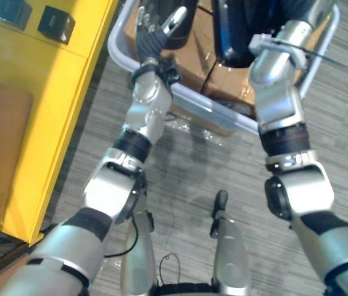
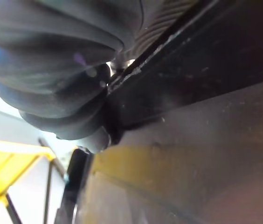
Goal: Walk over and take plastic housings, then place them on the shelf
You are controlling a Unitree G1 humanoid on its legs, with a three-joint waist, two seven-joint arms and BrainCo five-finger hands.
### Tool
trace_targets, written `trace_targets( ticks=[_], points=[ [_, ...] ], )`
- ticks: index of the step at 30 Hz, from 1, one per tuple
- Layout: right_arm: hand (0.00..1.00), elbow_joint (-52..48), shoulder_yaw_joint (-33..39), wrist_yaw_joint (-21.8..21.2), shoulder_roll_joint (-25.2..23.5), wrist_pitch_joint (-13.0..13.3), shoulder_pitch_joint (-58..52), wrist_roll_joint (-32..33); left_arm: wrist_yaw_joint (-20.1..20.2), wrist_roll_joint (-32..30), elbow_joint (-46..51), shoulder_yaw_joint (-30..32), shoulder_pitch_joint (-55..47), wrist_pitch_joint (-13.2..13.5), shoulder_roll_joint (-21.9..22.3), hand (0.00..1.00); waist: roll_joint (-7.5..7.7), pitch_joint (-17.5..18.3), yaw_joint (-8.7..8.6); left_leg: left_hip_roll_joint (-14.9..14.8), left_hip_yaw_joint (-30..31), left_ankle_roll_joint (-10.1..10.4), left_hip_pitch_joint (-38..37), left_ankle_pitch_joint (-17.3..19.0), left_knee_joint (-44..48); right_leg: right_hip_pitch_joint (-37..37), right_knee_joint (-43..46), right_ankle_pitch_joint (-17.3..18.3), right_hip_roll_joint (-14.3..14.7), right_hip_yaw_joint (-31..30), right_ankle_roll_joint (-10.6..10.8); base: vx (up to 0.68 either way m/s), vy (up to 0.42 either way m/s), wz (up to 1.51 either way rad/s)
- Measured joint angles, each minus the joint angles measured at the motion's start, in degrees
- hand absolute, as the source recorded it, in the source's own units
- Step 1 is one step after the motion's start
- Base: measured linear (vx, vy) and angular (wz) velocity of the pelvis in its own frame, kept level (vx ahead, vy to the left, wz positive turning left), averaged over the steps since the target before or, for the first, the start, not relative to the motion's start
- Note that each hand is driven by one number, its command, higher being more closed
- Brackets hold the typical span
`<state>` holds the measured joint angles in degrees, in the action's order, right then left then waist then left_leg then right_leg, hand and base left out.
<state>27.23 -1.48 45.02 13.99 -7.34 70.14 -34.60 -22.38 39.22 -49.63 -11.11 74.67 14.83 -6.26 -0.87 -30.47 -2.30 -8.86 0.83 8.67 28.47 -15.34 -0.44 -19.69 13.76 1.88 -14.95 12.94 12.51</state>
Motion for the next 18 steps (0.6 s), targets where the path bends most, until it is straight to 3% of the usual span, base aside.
trace_targets(
  ticks=[4,11,18],
  points=[
    [1.0,-0.2,0.0,-0.2,-1.2,0.0,-0.9,-0.1,-1.1,-4.4,0.1,1.2,-0.1,-0.2,0.6,0.0,0.0,0.0,0.05,0.0,0.0,0.0,-0.8,0.0,0.0,0.8,0.1,0.1,0.0,0.0,0.0,0.0,0.0,0.0],
    [1.0,-4.6,-2.3,-1.2,-3.5,0.5,-2.7,-0.6,-1.2,-4.6,0.1,0.7,-0.7,-0.5,2.0,0.0,0.0,0.0,0.51,0.0,0.2,0.0,-2.0,0.0,0.0,1.7,1.1,0.6,-0.2,0.0,-0.1,-0.02,-0.019,0.01],
    [1.0,-7.1,-7.2,-3.9,-6.4,2.6,-3.9,-2.0,1.2,-4.2,2.4,-4.7,-2.0,-0.7,2.3,0.0,0.0,0.0,1.46,0.1,0.4,0.0,-2.9,0.0,0.0,1.9,3.0,1.6,-0.5,-0.1,-0.2,-0.01,-0.05,0.02]
  ],
)
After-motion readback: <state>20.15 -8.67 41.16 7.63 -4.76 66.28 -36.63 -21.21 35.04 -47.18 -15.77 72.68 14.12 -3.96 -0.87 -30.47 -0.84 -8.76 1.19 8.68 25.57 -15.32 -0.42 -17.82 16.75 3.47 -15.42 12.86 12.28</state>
